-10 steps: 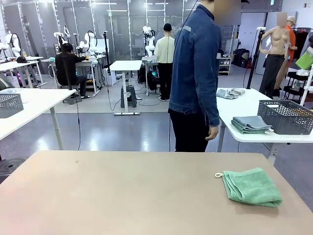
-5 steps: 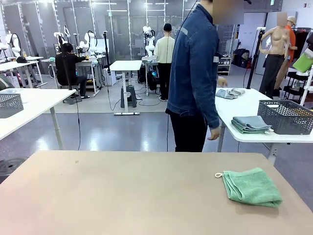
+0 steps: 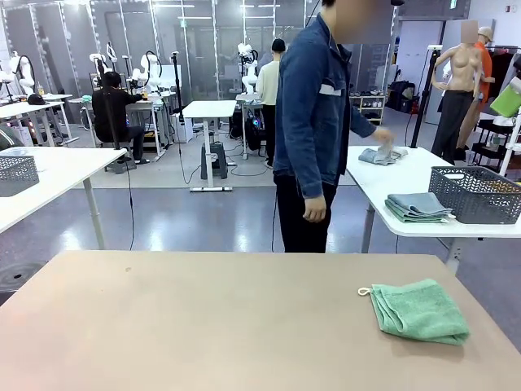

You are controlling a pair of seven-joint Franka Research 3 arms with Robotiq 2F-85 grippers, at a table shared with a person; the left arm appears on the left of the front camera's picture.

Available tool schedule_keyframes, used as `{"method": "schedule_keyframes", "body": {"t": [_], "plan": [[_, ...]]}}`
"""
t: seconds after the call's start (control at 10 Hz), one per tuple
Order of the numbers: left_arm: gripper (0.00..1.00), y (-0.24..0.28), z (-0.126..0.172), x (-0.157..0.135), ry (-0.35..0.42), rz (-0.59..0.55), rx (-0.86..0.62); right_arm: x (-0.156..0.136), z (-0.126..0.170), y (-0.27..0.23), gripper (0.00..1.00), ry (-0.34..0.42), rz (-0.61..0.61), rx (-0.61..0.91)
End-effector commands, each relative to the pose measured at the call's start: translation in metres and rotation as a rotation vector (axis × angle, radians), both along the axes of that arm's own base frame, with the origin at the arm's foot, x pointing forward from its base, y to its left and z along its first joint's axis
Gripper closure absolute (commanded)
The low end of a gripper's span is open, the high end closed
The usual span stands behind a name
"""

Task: Fold the towels and place them in the basket.
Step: When a person lays out a Towel with hook on the table, fold it in half twice.

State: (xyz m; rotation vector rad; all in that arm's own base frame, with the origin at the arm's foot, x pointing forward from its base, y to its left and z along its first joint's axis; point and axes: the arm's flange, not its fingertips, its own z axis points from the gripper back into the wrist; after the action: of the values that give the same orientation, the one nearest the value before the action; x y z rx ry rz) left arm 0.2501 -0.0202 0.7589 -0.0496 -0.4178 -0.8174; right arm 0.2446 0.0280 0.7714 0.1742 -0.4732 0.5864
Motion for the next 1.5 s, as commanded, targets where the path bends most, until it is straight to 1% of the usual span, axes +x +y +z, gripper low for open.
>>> {"method": "schedule_keyframes", "body": {"t": [0.0,1.4], "plan": [[0.07,-0.0009,0.0005,-0.0009,-0.001,0.000,-0.001,-0.0017,0.0009,0.0002,0.00,-0.002,-0.003,0.006],[0.07,-0.0009,0.0005,-0.0009,-0.001,0.000,-0.001,-0.0017,0.0009,0.0002,0.00,-0.002,-0.003,0.006]]}}
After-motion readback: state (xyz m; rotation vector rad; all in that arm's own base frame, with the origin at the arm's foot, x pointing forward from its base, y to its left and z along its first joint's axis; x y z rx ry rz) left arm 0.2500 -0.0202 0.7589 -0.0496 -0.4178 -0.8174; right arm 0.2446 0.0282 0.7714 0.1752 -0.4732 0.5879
